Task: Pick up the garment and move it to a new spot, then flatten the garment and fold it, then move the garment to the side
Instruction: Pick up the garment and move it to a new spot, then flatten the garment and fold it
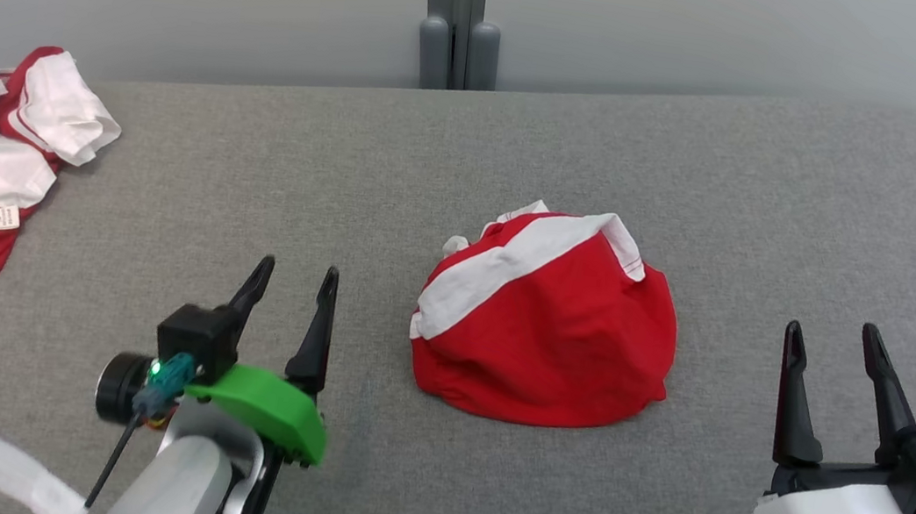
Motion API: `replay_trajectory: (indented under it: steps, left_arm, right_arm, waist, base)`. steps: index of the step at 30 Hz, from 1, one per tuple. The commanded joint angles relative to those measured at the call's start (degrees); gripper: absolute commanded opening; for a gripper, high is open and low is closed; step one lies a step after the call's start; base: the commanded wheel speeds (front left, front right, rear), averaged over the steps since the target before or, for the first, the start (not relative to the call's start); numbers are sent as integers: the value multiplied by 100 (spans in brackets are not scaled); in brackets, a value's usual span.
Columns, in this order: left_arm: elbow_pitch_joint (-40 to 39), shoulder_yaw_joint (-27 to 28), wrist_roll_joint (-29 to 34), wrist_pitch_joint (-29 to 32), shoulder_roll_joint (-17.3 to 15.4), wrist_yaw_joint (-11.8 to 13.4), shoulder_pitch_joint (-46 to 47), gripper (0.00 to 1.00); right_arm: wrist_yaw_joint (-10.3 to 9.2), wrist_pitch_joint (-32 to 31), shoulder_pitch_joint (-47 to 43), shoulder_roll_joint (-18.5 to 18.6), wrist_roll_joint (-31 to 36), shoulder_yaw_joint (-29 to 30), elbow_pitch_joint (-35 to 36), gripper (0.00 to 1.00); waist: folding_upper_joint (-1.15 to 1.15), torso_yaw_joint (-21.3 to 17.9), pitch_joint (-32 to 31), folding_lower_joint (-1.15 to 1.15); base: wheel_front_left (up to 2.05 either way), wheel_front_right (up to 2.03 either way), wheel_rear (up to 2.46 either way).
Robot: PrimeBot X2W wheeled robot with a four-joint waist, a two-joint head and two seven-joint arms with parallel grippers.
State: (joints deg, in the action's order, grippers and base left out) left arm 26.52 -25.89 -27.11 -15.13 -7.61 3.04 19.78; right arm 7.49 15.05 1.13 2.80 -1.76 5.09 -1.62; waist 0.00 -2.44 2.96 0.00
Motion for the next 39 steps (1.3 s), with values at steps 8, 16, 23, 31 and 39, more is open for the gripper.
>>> replay_trajectory:
  steps: [8, 16, 23, 31, 39]
  left_arm:
    - [-692, 1063, 515, -3, 183, 124, -1264, 100]
    - [-977, 1557, 848, -3, 346, -45, -1730, 100]
    - [-946, 1699, 978, -3, 426, -158, -1795, 100]
    - [-894, 1778, 1047, -3, 461, -250, -1779, 100]
    - [-844, 1785, 1070, -3, 471, -266, -1718, 100]
  right_arm:
    - [1, 19, -256, 17, -120, -114, -189, 100]
    - [1, 20, -341, 17, -141, -168, -379, 100]
    - [1, 19, -277, 17, -208, -228, -597, 100]
    - [1, 20, -219, 17, -178, -226, -639, 100]
    - [1, 20, -208, 17, -153, -223, -615, 100]
  waist:
    - [0, 180, -310, 0]
    - [0, 275, -375, 0]
    - [0, 302, -370, 0]
    - [0, 277, -355, 0]
    - [0, 262, -310, 0]
  base:
    - [0, 0, 0]
    - [0, 0, 0]
    - [0, 0, 0]
    - [0, 0, 0]
    - [0, 0, 0]
